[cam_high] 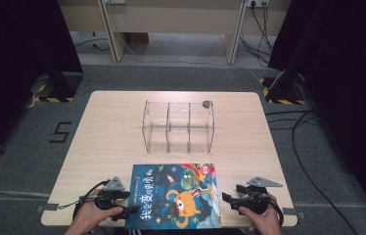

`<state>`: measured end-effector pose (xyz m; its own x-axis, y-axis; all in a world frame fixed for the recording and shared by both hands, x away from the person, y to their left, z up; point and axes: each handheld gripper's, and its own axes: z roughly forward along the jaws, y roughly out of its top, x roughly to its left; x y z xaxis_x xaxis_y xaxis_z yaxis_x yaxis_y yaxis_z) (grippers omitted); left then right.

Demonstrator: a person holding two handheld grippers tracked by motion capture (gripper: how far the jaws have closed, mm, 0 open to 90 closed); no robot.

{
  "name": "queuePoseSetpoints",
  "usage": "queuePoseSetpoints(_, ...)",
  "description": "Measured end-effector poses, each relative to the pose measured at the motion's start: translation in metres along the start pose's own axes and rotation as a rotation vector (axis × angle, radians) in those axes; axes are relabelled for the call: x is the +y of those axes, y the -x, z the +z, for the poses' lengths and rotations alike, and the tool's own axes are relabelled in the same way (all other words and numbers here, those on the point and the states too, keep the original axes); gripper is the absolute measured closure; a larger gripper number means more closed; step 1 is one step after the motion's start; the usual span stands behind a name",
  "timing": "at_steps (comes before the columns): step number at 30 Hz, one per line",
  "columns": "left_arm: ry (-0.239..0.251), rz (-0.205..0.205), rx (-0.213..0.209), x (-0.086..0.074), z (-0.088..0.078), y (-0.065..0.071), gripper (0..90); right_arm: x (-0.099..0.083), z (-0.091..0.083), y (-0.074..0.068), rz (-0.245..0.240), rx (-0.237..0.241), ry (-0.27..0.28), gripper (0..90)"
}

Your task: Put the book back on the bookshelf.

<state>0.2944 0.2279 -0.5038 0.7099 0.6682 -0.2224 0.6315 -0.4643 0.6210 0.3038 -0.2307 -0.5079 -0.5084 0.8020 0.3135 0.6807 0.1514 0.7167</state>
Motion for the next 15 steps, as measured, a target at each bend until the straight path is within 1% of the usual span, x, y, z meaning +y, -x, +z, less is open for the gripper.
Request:
queuePoseSetpoints(1,-0.003,0.022,-0.011,0.003,0.005,0.007,28.7,0.0,0.001,0.0,0.002,0.003,-0.005,25.7)
queuePoseSetpoints(3,-0.009,0.041,-0.011,0.007,0.009,0.012,28.6,0.0,0.001,-0.001,0.002,0.006,-0.006,25.9)
queuePoseSetpoints(4,-0.009,0.041,-0.011,0.007,0.009,0.012,28.6,-0.001,0.001,-0.001,0.002,0.008,-0.007,25.9)
queuePoseSetpoints(5,-0.002,0.049,-0.006,0.009,0.013,0.016,29.6,-0.001,0.001,0.0,0.002,0.009,-0.007,26.0)
queuePoseSetpoints(7,0.0,0.052,-0.013,0.012,0.016,0.019,30.3,-0.001,0.001,0.0,0.01,0.007,-0.008,26.0)
queuePoseSetpoints(14,0.002,0.07,-0.026,0.018,0.023,0.027,30.3,0.0,0.002,0.0,0.009,0.004,-0.01,26.1)
queuePoseSetpoints(15,0.004,0.072,-0.031,0.019,0.025,0.029,30.4,0.0,0.003,0.001,0.016,-0.001,-0.011,26.1)
